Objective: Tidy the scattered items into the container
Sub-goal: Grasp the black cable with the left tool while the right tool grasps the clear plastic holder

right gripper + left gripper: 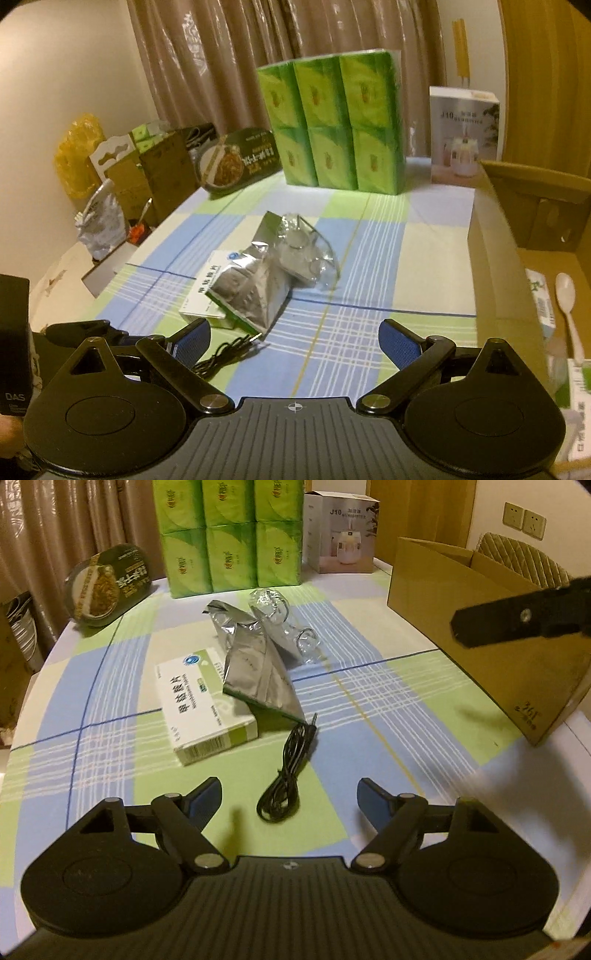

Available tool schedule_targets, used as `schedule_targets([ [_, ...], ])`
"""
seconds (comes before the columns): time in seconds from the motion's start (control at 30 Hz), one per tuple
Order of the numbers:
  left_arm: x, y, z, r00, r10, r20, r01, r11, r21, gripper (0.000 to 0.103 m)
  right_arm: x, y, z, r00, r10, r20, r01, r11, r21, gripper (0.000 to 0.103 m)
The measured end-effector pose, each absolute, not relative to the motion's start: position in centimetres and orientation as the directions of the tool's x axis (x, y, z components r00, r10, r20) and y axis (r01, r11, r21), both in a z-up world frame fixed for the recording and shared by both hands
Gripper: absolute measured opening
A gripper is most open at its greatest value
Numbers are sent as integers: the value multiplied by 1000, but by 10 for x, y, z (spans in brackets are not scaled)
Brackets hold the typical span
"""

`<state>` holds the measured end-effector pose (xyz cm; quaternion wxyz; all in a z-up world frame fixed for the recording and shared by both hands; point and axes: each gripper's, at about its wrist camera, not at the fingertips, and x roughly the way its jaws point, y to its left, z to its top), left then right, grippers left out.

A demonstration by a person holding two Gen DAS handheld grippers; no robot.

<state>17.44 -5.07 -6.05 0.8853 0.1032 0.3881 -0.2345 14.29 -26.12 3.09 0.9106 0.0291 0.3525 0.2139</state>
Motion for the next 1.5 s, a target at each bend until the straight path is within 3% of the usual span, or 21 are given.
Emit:
schedule_targets([
  [0.1, 188, -54, -66, 582, -347, -736, 507, 862, -5, 75, 155, -260, 21, 656, 403, -638, -353, 911, 213, 95],
  [0.37, 212, -58, -84, 517, -374, -770, 523, 850, -62, 42, 177, -257, -1, 639, 393, -661, -330, 916, 226, 95],
  [0.5, 216, -60, -85, 516, -374, -771, 530, 846, -56, 38, 182, -256, -6, 634, 391, -668, -326, 918, 227, 95],
  [0.63, 218, -60, -83, 523, -351, -777, 524, 851, -32, 11, 185, -252, -9, 631, 391, -670, -322, 918, 232, 95],
  [1.03, 206, -29, -48, 602, -355, -715, 472, 881, -40, 11, 206, -231, -7, 627, 419, -657, -329, 907, 264, 95],
  [1.5, 267, -13, -29, 688, -348, -637, 350, 928, -129, 11, 266, -232, -20, 658, 430, -619, -270, 901, 340, 95],
])
